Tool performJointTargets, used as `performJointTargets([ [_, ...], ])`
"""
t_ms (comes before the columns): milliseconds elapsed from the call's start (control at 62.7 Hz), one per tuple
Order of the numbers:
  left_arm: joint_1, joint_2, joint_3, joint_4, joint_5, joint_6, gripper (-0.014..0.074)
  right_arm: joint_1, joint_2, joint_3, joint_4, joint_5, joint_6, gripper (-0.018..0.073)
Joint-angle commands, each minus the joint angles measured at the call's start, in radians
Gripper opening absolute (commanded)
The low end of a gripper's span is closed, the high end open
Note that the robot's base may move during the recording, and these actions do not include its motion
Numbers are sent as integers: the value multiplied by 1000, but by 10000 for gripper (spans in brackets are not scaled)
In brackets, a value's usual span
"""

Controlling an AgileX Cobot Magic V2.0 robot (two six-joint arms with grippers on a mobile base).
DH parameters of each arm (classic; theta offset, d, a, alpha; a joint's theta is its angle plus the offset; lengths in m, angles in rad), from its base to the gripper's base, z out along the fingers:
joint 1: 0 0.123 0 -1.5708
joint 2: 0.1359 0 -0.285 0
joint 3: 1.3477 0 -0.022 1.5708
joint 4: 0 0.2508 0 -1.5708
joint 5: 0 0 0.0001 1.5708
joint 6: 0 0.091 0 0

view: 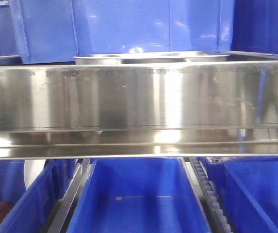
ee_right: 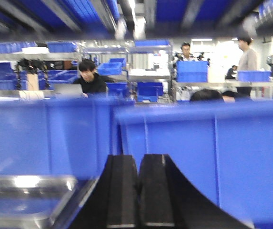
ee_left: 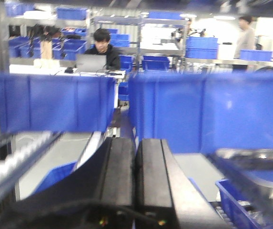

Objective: Stack silver trays without gaps

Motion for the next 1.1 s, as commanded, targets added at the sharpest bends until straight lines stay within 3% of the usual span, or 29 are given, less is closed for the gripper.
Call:
performJointTargets([
  [0, 3, 69, -147, 9, 26, -1, 69, 0, 80, -126, 5, 28, -1, 270],
  [160, 3, 182, -268, -3, 29, -1, 358, 0, 209, -222, 5, 41, -1, 516],
  [239, 3, 248, -304, -5, 34, -1, 479, 0, 273, -232, 5, 44, -1, 588],
  [319, 3, 321, -352, -5, 89, -1, 542, 2, 335, -255, 16, 64, -1, 606],
  [431, -60, 419, -439, -34, 217, 3, 549, 37, 404, -307, 64, 82, -1, 606],
  [622, -276, 632, -592, -246, 328, 157, 549, 198, 553, -447, 124, 227, -1, 602],
  [782, -433, 868, -729, -253, 361, 157, 548, 348, 743, -612, 127, 396, 2, 600],
  [974, -465, 1140, -894, -253, 390, 153, 548, 396, 994, -840, 127, 589, 44, 600],
  [1085, -465, 1270, -1005, -235, 452, 103, 548, 395, 1134, -970, 82, 693, 98, 600],
])
